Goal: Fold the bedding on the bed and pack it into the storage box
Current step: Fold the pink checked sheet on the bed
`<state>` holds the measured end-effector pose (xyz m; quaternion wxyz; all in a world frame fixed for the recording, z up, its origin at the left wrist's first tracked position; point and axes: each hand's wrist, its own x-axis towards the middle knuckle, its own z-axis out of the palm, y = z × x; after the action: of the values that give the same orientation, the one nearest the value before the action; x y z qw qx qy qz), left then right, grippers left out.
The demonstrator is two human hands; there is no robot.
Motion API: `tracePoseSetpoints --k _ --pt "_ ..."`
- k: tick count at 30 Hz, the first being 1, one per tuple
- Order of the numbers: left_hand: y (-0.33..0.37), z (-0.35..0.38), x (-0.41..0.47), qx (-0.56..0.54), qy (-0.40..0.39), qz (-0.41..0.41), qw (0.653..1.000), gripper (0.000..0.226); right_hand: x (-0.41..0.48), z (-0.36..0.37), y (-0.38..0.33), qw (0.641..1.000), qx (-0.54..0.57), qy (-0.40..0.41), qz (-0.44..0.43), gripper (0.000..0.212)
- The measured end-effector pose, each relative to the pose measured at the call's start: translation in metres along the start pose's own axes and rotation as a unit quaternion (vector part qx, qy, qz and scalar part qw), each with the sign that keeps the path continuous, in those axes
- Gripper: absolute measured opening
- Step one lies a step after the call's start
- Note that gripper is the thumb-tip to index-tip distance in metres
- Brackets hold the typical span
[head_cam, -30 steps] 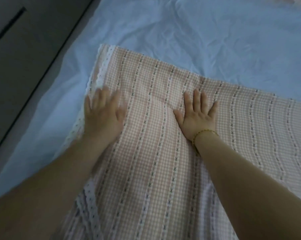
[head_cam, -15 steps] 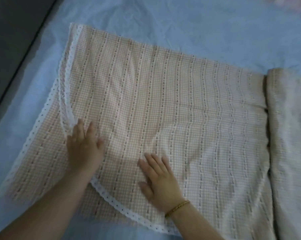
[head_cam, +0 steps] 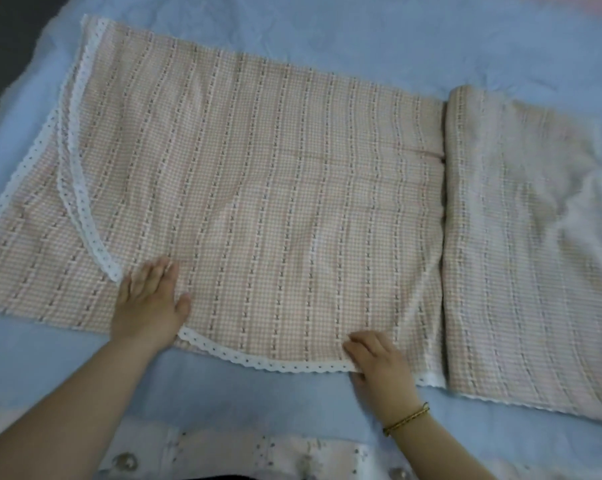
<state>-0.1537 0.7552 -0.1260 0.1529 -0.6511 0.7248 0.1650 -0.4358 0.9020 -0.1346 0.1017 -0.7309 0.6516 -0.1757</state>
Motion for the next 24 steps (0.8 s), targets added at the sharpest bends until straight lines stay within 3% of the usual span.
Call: tracePoseSetpoints --k 2,4,7,10,12,14,17,21,24 --pt "0.019 -0.005 -0.002 -0.008 -0.007 -0.056 0.998 0.057 -0.013 0.001 -0.003 1.0 0.022 0.008 -0.001 0.019" --pt "0.04 -0.01 -0.008 -0.037 0.024 -0.06 0.997 0.054 -0.02 -0.003 -0.008 0.999 0.045 -0.006 -0.012 0.027" --pt "0.084 -0.011 -0.022 -0.105 0.098 0.098 0.985 0.056 -0.017 -0.026 0.001 0.998 0.035 0.044 -0.012 0.04" --pt "0.133 0.001 -0.03 -0.084 0.01 0.237 0.968 0.083 -0.015 -0.043 0.026 0.994 -0.067 0.027 0.085 0.035" --pt "0.153 0.013 -0.025 -0.02 -0.053 0.258 0.965 0.095 -0.028 -0.045 0.037 0.984 -0.108 -0.042 0.139 0.04" --pt "0.159 0.019 -0.017 0.026 -0.085 0.254 0.963 0.099 -0.047 -0.043 0.038 0.986 -0.074 -0.057 0.141 0.059" --pt "0.165 0.011 -0.012 0.029 -0.076 0.233 0.969 0.097 -0.045 -0.056 0.041 0.988 -0.007 0.006 0.151 0.066" --pt "0.201 -0.006 -0.026 -0.085 -0.023 0.176 0.98 0.059 -0.036 -0.086 0.073 0.954 0.009 0.193 0.228 0.056" --pt "0.265 -0.015 -0.036 -0.162 -0.013 0.254 0.954 0.073 -0.047 -0.116 0.14 0.901 -0.064 0.235 0.359 0.033"
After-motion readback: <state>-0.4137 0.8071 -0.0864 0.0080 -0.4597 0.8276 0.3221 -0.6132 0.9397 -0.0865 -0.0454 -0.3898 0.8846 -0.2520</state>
